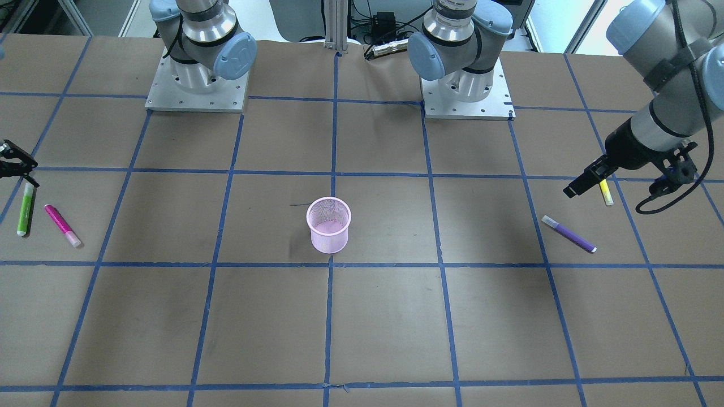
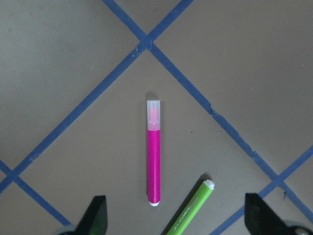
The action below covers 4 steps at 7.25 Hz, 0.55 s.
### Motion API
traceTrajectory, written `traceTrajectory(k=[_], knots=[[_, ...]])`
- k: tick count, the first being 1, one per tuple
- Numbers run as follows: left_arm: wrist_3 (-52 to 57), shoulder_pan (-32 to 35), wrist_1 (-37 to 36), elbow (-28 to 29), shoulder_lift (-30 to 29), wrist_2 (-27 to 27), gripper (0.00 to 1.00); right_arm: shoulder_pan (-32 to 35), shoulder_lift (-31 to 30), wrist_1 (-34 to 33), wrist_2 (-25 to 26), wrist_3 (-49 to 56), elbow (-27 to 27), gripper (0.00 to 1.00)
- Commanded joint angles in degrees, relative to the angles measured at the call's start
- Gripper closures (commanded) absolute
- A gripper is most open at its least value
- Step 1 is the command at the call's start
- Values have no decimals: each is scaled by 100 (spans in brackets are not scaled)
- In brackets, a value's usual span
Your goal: Insert purple and pink pens into pink cup
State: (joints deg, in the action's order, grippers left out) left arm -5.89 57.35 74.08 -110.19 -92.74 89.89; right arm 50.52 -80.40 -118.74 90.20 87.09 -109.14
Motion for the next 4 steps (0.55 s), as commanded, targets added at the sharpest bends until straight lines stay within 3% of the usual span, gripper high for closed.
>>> traceTrajectory(k=[1,3,4], knots=[[-123,-486,-716,-213,-479,99,0,-261,130,-830,6,728,-614,0],[-123,-506,-1235,-204,-858,99,0,-296,130,-1405,6,766,-1134,1],[-271,-506,-1456,-187,-1034,81,0,-297,225,-1433,6,766,-1127,1]])
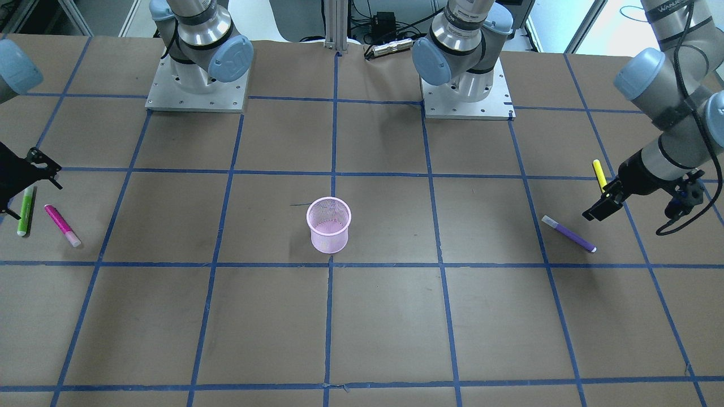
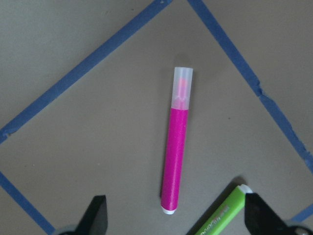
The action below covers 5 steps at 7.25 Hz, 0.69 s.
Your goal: Insert purple and pink pens into pink cup
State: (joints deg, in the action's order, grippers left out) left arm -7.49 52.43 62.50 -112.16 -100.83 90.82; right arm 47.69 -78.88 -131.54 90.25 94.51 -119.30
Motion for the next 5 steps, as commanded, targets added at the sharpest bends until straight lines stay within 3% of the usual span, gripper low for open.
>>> traceTrajectory(k=[1,3,5], knots=[[-200,-13,-335,19,-392,-12,0,-23,370,-475,10,76,-85,4],[-322,-13,-510,45,-595,-3,0,-32,593,-830,36,182,-128,6],[-542,-13,-537,45,-815,-29,1,-41,593,-795,106,200,-138,19]])
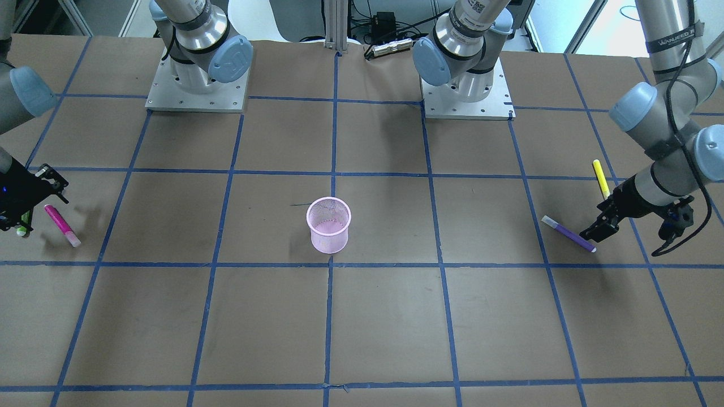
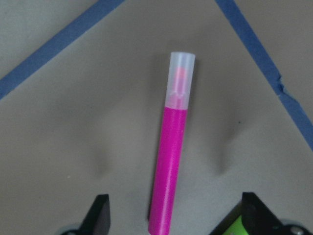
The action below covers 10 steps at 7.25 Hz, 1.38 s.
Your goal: Insert purple and pink pens into pink cup
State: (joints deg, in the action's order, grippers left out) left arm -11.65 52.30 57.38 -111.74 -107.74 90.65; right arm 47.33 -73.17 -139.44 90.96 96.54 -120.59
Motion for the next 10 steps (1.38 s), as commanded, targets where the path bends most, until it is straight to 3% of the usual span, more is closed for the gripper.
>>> traceTrajectory(k=[1,4,5,7,8,10], knots=[[-457,0,-25,-32,-238,5,1,-14,22,4,44,-21,-8,31],[-846,70,-313,21,-484,5,1,-14,66,22,176,-47,-17,41],[-812,70,-332,38,-476,23,1,-14,66,22,185,-47,-17,57],[-707,61,-350,47,-529,32,3,-14,57,39,378,-47,-17,100],[-681,61,-437,47,-607,23,12,-14,40,39,378,-56,-8,100],[-706,61,-464,47,-626,-12,12,4,-204,293,570,-65,175,100]])
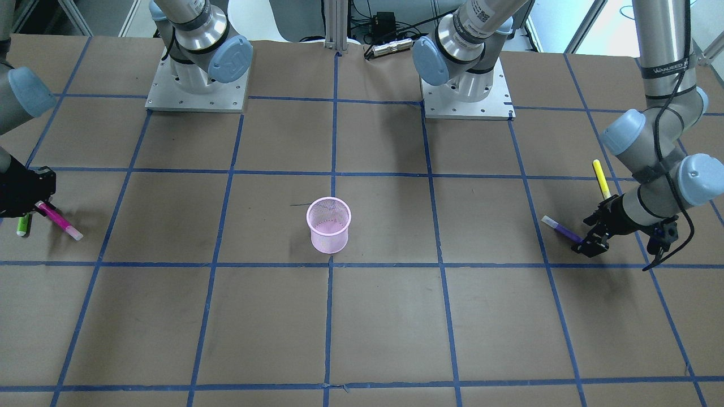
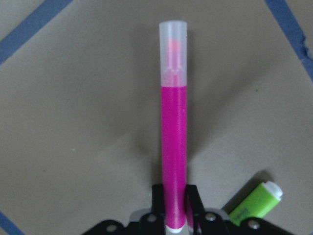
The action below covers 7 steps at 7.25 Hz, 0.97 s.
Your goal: Insert purple and pink pens into pink cup
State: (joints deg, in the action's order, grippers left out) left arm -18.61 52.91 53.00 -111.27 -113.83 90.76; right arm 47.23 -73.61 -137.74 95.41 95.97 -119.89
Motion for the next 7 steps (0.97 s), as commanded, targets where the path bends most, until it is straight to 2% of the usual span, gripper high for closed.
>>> traceTrajectory(k=[1,2,3,4,5,6,7], knots=[[6,0,-96,0,-8,-24,12,84,-380,525,153,-216,298,100],[15,0,-105,0,1,-24,12,293,-460,1104,171,-532,692,100],[15,8,-105,0,1,-32,12,705,-444,1814,554,-613,1365,100],[7,0,-105,-8,-7,-32,22,1170,-452,2604,740,-1014,1946,100],[15,8,-105,0,-8,-41,40,1575,-461,3448,734,-1497,2413,100],[33,8,-114,0,1,-41,53,2057,-470,3848,760,-1589,2705,100],[7,8,-140,0,19,-41,56,2593,-513,4017,977,-1833,2934,100]])
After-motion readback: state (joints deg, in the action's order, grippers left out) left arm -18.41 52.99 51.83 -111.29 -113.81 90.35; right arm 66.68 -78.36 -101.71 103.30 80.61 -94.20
